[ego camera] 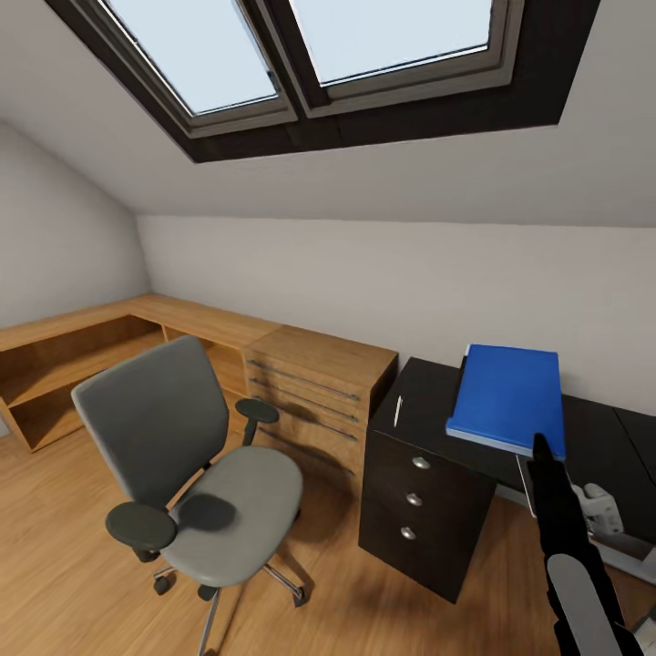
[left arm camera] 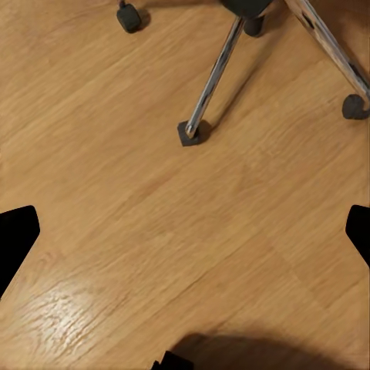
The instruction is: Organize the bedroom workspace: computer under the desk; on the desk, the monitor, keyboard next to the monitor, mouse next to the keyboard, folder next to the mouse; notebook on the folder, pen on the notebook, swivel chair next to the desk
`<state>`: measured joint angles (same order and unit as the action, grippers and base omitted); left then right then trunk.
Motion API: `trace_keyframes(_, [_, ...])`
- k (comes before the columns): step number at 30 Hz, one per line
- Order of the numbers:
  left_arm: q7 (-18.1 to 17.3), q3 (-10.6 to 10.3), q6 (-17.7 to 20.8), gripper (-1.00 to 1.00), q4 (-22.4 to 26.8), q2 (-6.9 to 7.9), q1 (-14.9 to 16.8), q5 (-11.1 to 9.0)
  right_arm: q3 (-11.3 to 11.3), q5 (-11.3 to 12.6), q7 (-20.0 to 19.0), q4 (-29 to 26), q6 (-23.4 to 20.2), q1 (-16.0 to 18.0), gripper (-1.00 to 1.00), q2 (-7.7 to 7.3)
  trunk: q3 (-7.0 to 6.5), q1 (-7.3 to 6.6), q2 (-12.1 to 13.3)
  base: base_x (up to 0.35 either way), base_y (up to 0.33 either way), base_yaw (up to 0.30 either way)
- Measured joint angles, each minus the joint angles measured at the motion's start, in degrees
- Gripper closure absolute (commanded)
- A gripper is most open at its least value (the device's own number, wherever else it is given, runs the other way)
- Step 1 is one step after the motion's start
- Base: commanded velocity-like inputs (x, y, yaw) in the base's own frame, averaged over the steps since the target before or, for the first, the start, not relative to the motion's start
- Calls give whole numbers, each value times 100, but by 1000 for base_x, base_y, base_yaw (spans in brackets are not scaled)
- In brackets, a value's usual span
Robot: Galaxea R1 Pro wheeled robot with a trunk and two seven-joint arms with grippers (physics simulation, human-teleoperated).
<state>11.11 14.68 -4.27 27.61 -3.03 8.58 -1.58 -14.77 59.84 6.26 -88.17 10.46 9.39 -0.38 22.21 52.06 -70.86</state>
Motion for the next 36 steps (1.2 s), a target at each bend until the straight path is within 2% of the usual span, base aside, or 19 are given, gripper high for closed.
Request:
trace_keyframes(7, [-8,1,-53,-100,0,-8,0,-1,8,-7,7,19,41,-2,100,68,0,0,0,0,0,0])
trace_keyframes(14, [-7,-123,-55,-100,-1,-9,1,-1,-18,-15,51,169,44,-2,100,67,26,0,0,0,0,-128])
trace_keyframes(21, [-7,-130,-55,-100,-1,-9,1,-1,-55,-13,54,601,42,22,100,40,74,0,0,0,0,-175])
trace_keyframes(25, [-6,-131,-55,-100,-3,-9,1,-1,-287,-9,57,803,37,41,100,32,103,0,0,0,0,-165])
trace_keyframes(29, [-6,-136,-60,-100,-52,-3,1,-2,-621,-6,60,1211,24,116,100,25,131,0,0,0,0,-164])
trace_keyframes(34, [1,-146,-71,-100,-106,-1,1,-1,-788,-8,53,1314,26,158,100,16,167,0,0,0,0,-162])
trace_keyframes(35, [1,-146,-71,-100,-110,-1,1,-1,-868,-5,53,1356,27,162,100,16,175,0,0,0,0,-158])
trace_keyframes(36, [2,-147,-71,-100,-112,-1,1,-2,-1052,52,53,1495,29,185,100,14,182,0,0,0,0,-157])
